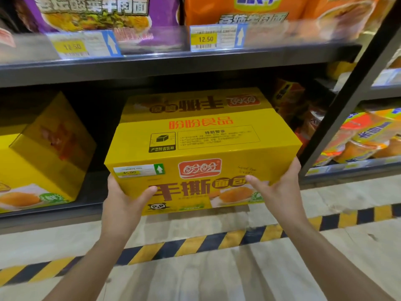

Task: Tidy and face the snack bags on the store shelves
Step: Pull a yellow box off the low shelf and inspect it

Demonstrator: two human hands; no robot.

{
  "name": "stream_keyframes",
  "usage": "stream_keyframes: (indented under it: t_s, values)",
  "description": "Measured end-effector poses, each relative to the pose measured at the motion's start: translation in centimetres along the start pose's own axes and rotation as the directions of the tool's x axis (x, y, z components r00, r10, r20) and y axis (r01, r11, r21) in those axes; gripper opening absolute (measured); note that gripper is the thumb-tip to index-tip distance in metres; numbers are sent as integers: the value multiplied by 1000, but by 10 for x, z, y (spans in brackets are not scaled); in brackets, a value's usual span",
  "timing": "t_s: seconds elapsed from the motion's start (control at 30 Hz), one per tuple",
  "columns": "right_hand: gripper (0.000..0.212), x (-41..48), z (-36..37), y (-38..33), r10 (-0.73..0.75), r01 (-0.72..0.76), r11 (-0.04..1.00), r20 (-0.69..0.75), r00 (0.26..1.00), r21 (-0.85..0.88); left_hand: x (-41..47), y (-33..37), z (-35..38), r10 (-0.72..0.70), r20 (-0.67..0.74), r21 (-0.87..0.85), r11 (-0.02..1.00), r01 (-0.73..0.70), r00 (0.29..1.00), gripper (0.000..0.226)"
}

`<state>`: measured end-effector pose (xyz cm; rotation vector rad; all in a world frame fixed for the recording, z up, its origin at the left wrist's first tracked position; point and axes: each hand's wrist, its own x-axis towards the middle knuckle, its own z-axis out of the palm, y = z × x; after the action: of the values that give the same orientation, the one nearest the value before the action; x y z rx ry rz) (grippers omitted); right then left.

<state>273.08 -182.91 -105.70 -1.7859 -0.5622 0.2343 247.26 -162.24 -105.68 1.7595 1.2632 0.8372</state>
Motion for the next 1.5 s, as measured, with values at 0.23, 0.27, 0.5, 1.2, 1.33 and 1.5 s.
stream_keyframes:
  t_s: [0.23,0.27,0.5,1.2,1.33,1.5]
  values:
    - [93,36,14,-3,-34,34,999,-4,999,-11,30,9,15,38,11,22,999,-38,999,81]
    - [92,43,16,-2,-36,36,999,-5,999,-19,35,10,18,45,10,25,999,-45,999,80]
    - [98,90,30,4,-62,61,995,-11,998,-77,67,20,39,13,-7,46,999,-13,1000,79]
    - [108,106,41,5,103,-103,916,-21,994,-388,72,28,56,-82,33,188,979,74,996,68]
    - [93,68,42,-6,160,-24,680,116,980,-733,50,20,58,-147,129,414,907,81,981,73]
    - [83,13,53,-7,269,214,427,350,897,-878,11,10,59,-120,377,709,675,-203,918,60]
